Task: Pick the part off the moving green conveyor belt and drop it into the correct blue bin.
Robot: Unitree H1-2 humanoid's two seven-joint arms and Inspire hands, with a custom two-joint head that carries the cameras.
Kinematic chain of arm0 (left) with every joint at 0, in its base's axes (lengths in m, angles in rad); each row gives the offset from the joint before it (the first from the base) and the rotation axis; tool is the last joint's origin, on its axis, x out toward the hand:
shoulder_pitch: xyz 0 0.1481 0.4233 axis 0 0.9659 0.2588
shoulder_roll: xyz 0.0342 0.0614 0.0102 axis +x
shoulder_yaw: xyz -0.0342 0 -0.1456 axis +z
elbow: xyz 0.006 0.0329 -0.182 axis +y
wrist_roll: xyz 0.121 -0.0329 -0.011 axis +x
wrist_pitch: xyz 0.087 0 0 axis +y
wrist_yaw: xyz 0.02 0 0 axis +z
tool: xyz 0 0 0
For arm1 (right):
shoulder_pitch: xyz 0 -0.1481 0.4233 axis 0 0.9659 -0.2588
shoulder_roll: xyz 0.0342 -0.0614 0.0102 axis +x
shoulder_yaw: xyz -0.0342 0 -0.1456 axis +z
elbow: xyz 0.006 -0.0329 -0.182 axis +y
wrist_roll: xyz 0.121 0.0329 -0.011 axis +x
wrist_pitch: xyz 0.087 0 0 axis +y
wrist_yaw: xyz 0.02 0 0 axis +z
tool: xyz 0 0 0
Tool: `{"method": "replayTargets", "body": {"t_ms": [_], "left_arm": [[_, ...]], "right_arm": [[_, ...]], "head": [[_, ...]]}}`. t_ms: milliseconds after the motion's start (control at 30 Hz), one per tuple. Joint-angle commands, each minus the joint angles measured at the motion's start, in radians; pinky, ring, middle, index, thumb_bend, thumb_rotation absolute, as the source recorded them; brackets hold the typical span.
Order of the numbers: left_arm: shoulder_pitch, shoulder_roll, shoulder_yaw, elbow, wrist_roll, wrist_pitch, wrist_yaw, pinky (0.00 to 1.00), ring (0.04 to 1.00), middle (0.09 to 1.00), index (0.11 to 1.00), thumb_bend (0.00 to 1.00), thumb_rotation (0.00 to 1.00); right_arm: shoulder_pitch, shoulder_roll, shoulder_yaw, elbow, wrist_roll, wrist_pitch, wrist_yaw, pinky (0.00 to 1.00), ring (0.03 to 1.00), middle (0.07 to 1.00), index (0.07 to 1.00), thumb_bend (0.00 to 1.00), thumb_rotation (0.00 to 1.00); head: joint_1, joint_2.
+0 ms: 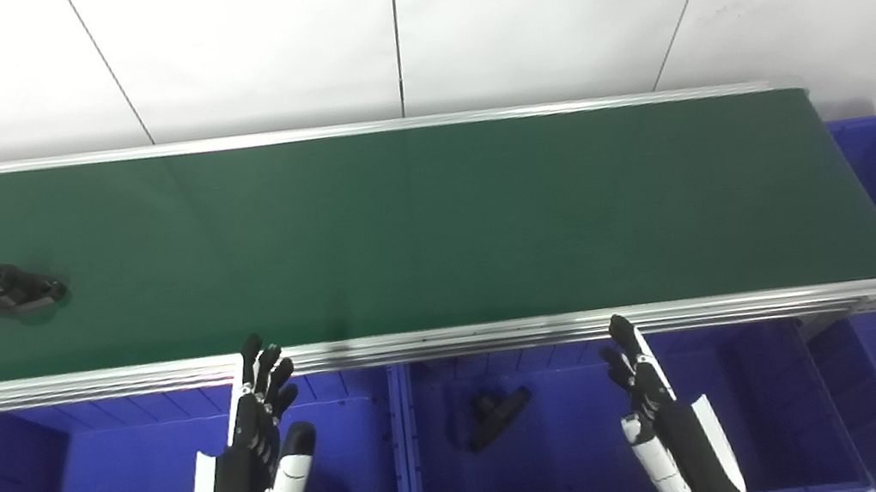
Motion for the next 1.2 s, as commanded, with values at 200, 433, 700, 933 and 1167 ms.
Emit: {"method": "replayTargets", "body": {"t_ms": [200,433,700,933,1167], "left_arm": [[-0.01,-0.005,0.005,-0.016,0.007,-0.024,0.017,0.92,0.937,0.967,1.0,0.55,0.87],[-0.013,-0.008,0.008,-0.01,0.018,-0.024,0.027,0.91,0.927,0.957,1.0,0.54,0.86],[-0.013,-0.003,0.008,-0.019,0.01,-0.007,0.021,0.92,0.922,0.957,1.0,0.56,0.85],[-0.014,-0.002,0.007,-0.016,0.01,-0.008,0.02,0.92,0.922,0.951,1.0,0.56,0.86],[-0.015,-0.005,0.006,-0.014,0.012,-0.009,0.022,0.92,0.918,0.948,1.0,0.57,0.85]], "right_arm": [[0.004,0.007,0.001,-0.035,0.0,-0.045,0.001,0.95,0.955,0.988,1.0,0.8,0.96],[0.002,0.006,-0.002,-0.036,-0.001,-0.042,0.001,0.95,0.957,0.99,1.0,0.81,0.96],[0.004,0.007,-0.001,-0.039,-0.009,-0.046,-0.001,0.96,0.955,0.995,1.0,0.8,0.96],[0.002,0.01,0.0,-0.037,-0.007,-0.048,-0.001,0.96,0.958,0.997,1.0,0.81,0.96],[0.001,0.01,-0.001,-0.034,-0.008,-0.049,-0.001,0.95,0.957,0.997,1.0,0.81,0.96]], "head": [[0.002,-0.002],[0.004,-0.003],[0.0,-0.001],[0.0,-0.001],[-0.002,-0.001]]}}
